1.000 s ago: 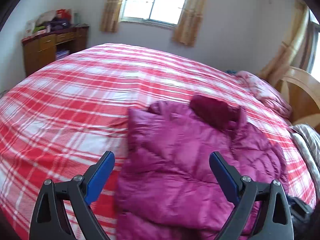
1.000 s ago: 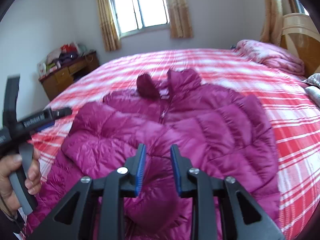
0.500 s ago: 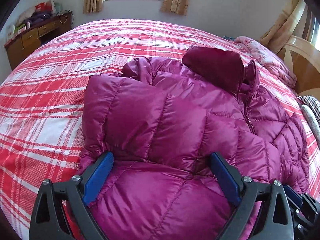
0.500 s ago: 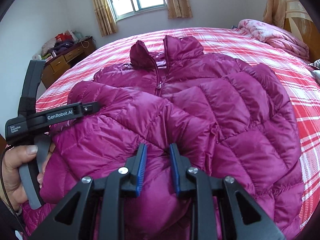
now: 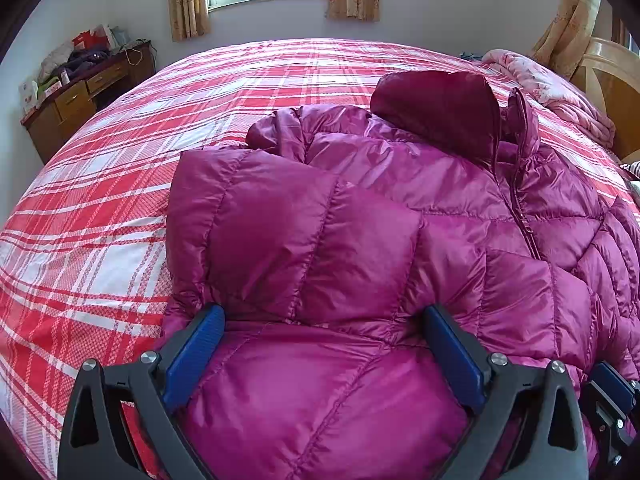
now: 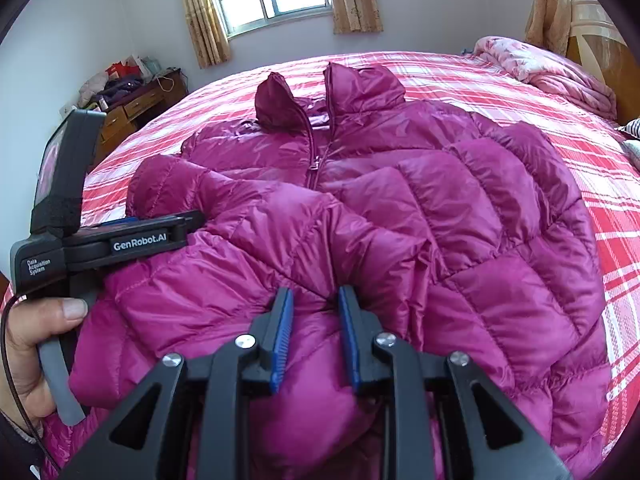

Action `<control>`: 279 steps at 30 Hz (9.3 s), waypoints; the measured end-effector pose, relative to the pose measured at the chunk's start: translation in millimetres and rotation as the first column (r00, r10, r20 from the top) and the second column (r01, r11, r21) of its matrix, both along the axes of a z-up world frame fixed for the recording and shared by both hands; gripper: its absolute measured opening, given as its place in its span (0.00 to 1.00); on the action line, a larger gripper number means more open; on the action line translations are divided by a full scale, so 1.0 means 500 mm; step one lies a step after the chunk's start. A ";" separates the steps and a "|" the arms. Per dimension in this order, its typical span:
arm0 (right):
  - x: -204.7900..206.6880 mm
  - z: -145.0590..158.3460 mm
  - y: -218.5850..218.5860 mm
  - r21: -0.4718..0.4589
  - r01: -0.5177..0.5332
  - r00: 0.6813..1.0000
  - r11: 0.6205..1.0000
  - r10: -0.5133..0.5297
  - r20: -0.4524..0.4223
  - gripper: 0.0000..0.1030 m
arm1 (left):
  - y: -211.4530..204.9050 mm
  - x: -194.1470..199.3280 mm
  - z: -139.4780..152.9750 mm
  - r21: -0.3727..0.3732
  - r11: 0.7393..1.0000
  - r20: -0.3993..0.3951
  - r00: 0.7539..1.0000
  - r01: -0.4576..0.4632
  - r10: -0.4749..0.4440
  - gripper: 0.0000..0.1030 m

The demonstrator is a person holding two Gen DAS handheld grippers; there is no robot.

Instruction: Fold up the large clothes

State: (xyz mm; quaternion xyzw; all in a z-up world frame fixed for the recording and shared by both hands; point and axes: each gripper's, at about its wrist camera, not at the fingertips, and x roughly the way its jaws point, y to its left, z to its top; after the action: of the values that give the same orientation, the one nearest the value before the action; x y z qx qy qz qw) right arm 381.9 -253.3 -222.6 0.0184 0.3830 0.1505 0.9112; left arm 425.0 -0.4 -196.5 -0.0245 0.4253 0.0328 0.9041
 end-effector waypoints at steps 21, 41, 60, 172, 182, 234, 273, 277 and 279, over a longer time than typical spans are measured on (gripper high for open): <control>-0.011 0.007 -0.002 0.078 -0.057 0.998 0.995 0.056 0.021 0.55 | 0.019 -0.027 0.058 -0.003 1.000 0.066 0.998 -0.009 0.009 0.98; -0.022 0.014 -0.009 0.140 -0.063 0.997 0.988 0.055 0.059 0.77 | -0.071 0.356 0.169 -0.072 0.995 0.018 0.997 0.070 -0.069 0.98; 0.016 0.138 -0.115 0.288 0.049 0.985 0.956 -0.094 0.143 0.79 | -0.063 0.256 0.129 -0.062 0.967 0.101 0.965 0.248 -0.242 0.09; 0.382 0.003 -0.075 -0.051 -0.015 0.999 0.999 0.013 -0.040 0.37 | -0.130 0.313 0.007 0.022 0.993 -0.021 0.993 0.119 -0.118 0.91; 0.383 0.002 -0.070 -0.065 -0.014 0.999 0.998 0.012 -0.039 0.37 | -0.134 0.314 0.004 0.032 0.993 -0.026 0.993 0.116 -0.116 0.92; -0.355 -0.020 -0.373 0.000 0.145 0.981 0.989 -0.144 -0.134 0.86 | 0.075 -0.496 0.024 -0.133 0.981 0.057 0.989 0.142 -0.136 0.98; -0.673 0.192 -0.424 0.428 0.029 0.996 0.903 -0.064 0.067 0.08 | 0.186 -0.790 0.256 -0.349 0.852 0.379 0.891 0.390 -0.252 0.02; -0.714 0.256 -0.436 0.454 -0.003 0.986 0.891 -0.073 0.151 0.08 | 0.196 -0.838 0.314 -0.344 0.833 0.436 0.860 0.433 -0.267 0.02; -0.727 0.281 -0.429 0.450 -0.018 0.978 0.893 -0.077 0.192 0.08 | 0.196 -0.855 0.332 -0.324 0.834 0.458 0.845 0.447 -0.276 0.02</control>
State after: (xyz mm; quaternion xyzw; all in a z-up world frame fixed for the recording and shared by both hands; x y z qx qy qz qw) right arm 18.3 -467.9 -82.0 0.2185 0.2417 0.2221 0.9190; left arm -2.7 97.4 -30.5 -0.1412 0.2289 -0.2399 0.9328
